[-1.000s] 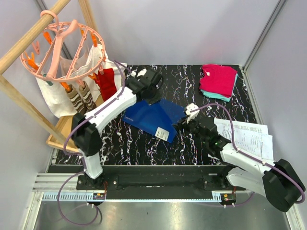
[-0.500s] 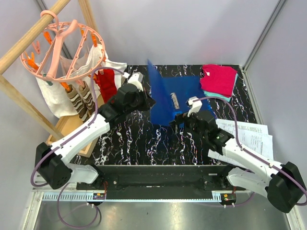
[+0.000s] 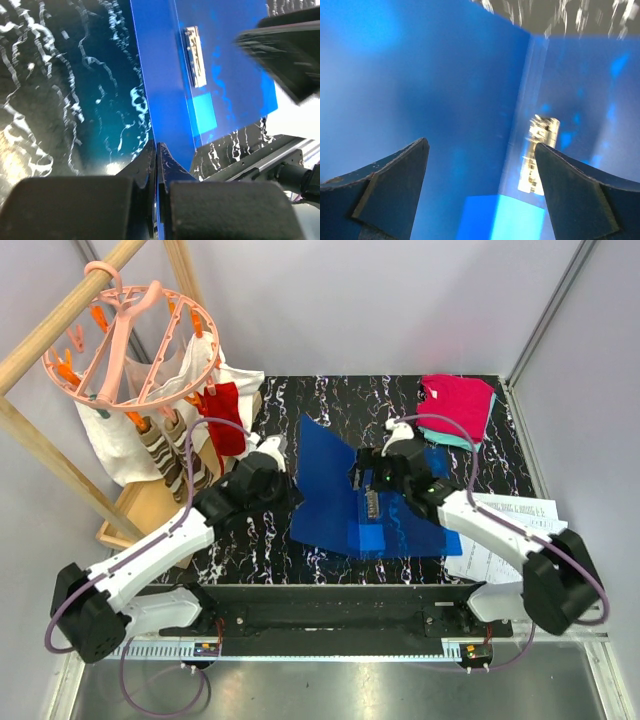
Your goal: Put the files into the folder
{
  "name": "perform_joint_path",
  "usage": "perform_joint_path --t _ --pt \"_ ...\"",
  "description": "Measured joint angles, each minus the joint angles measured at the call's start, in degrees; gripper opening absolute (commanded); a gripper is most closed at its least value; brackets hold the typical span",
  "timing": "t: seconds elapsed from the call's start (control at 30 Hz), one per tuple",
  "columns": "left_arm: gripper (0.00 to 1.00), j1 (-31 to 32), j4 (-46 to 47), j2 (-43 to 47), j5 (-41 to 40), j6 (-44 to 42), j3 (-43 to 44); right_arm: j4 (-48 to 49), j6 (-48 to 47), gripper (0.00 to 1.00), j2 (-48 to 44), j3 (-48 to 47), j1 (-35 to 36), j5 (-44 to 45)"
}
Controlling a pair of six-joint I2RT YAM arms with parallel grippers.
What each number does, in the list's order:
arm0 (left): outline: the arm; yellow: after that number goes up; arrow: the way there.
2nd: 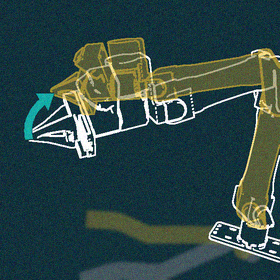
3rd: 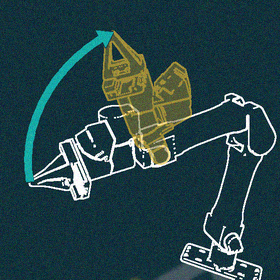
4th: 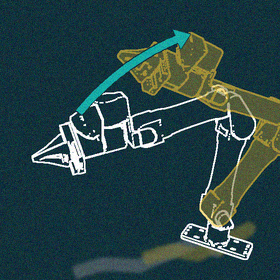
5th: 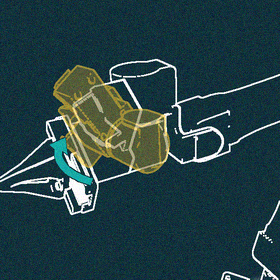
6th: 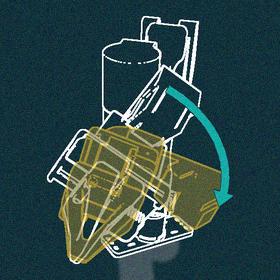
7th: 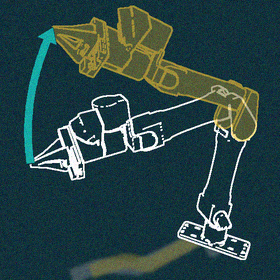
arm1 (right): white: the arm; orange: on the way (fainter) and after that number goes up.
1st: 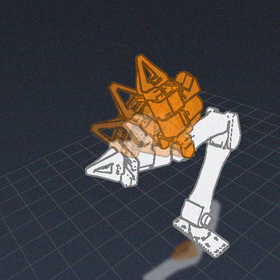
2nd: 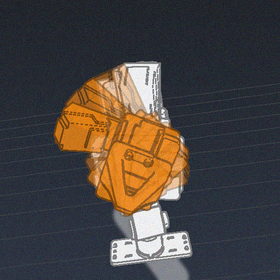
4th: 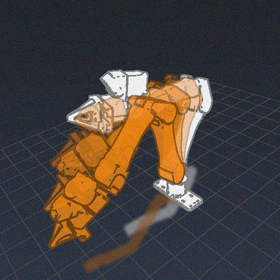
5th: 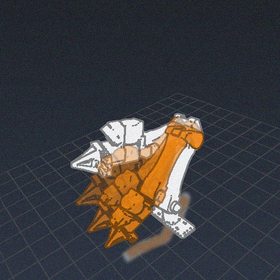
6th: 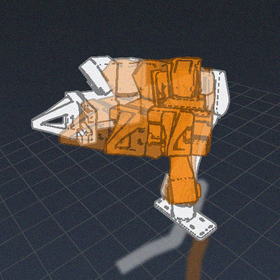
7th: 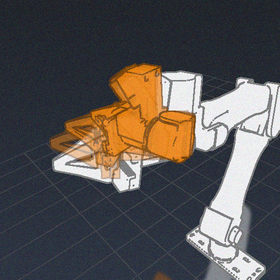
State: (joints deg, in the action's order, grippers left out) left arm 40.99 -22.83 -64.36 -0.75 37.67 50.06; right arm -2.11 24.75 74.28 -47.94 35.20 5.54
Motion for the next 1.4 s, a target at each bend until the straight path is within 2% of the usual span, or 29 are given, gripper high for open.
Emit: perform_joint_path --t 0.23,0.3,0.43,0.6,0.67,0.7,0.83,0.87,0.97,1.03,1.17,1.27,1.4 --pt "0.00 0.17 -5.99 6.36 -8.70 3.15 -2.10 -2.45 1.20 0.81 7.69 -0.04 -0.28 -1.88" --pt "0.00 0.15 -7.37 7.72 -11.13 4.13 -3.23 -2.43 1.53 0.74 9.09 -0.04 -0.52 -2.73" --pt "0.00 0.13 -8.94 8.37 -13.97 6.23 -5.60 -1.57 2.43 0.50 12.63 -0.15 -0.85 -7.08" --pt "0.00 0.13 -9.01 8.41 -15.76 9.55 -8.72 5.05 5.44 0.49 17.38 -0.13 -0.87 -16.22" --pt "0.03 0.13 -9.05 8.50 -16.06 10.45 -9.68 8.81 6.67 0.50 19.61 -0.28 -0.87 -19.80" --pt "0.06 0.13 -9.03 8.63 -16.09 10.80 -10.05 11.02 7.32 0.50 21.24 -0.44 -0.87 -21.92" --pt "0.41 0.13 -9.42 10.08 -16.09 11.39 -11.19 18.91 10.03 0.49 28.17 -0.81 -0.94 -29.03" --pt "0.61 0.13 -9.90 10.60 -16.02 11.21 -11.21 20.65 10.69 0.48 29.92 -1.05 -1.01 -30.82" --pt "0.79 0.13 -11.39 12.39 -15.63 8.41 -11.15 26.03 12.83 0.46 33.75 -1.79 -1.64 -35.32" --pt "0.81 0.11 -12.66 13.84 -14.16 4.76 -10.51 28.52 13.77 0.46 35.30 -1.95 -1.92 -36.83" --pt "0.78 0.09 -15.28 15.67 -8.79 -2.71 -3.04 32.37 15.13 0.43 37.46 -1.95 -2.38 -39.54" --pt "0.63 0.09 -11.10 14.60 -3.10 -6.21 6.38 33.44 15.91 0.42 38.53 -1.62 -2.43 -40.76" --pt "0.57 0.09 -6.95 8.81 -0.61 -5.46 11.02 33.51 15.87 0.41 38.53 -1.49 -2.40 -40.79"
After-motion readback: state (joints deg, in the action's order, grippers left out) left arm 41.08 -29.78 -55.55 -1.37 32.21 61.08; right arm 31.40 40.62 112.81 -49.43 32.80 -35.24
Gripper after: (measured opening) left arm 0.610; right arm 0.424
